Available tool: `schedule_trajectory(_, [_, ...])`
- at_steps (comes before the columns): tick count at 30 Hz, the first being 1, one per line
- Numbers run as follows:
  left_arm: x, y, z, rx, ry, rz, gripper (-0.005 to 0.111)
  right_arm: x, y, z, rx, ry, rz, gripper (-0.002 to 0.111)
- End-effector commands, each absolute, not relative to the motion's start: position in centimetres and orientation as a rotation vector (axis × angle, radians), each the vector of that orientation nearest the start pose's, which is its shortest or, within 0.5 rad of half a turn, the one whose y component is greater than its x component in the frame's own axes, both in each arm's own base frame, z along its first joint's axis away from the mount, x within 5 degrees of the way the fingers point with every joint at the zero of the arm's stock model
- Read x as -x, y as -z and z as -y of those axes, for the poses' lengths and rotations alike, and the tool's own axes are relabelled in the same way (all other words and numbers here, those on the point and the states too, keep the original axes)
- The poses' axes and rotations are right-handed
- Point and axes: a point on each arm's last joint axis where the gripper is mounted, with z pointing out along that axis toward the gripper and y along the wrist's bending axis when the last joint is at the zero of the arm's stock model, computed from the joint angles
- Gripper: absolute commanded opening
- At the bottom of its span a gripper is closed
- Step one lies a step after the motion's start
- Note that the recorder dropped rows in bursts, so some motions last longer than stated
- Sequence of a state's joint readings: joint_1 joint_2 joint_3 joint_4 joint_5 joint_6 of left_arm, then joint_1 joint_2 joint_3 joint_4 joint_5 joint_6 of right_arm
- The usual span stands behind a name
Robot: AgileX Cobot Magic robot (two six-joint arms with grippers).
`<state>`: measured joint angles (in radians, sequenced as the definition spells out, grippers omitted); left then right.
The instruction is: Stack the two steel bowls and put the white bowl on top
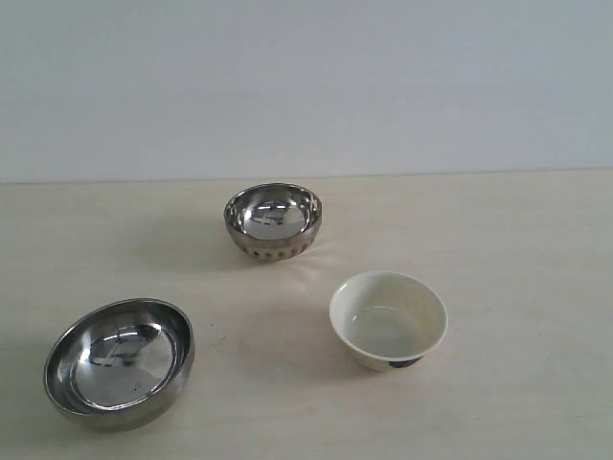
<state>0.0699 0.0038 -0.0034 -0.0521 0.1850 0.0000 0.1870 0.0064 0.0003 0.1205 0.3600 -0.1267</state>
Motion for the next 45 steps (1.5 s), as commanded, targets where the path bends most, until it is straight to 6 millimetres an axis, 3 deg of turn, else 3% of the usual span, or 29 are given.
schedule_trajectory(1, [-5.6, -19.3, 0.1, 0.367, 0.293, -1.672, 0.004, -5.2, -18.1, -1.3, 0.208, -0.154, -1.828, 0.0])
schedule_trajectory(10, [-5.5, -19.1, 0.6, 0.511, 0.492, -1.682, 0.004, -5.2, -18.1, -1.3, 0.208, -0.154, -1.828, 0.0])
schedule_trajectory(22, [-5.7, -20.6, 0.3, 0.776, 0.792, -1.415, 0.004, -5.2, -18.1, -1.3, 0.208, -0.154, -1.828, 0.0])
schedule_trajectory(45, [-5.6, -20.4, 1.0, 0.878, 0.974, -1.419, 0.004, -5.2, -18.1, -1.3, 0.208, -0.154, -1.828, 0.0])
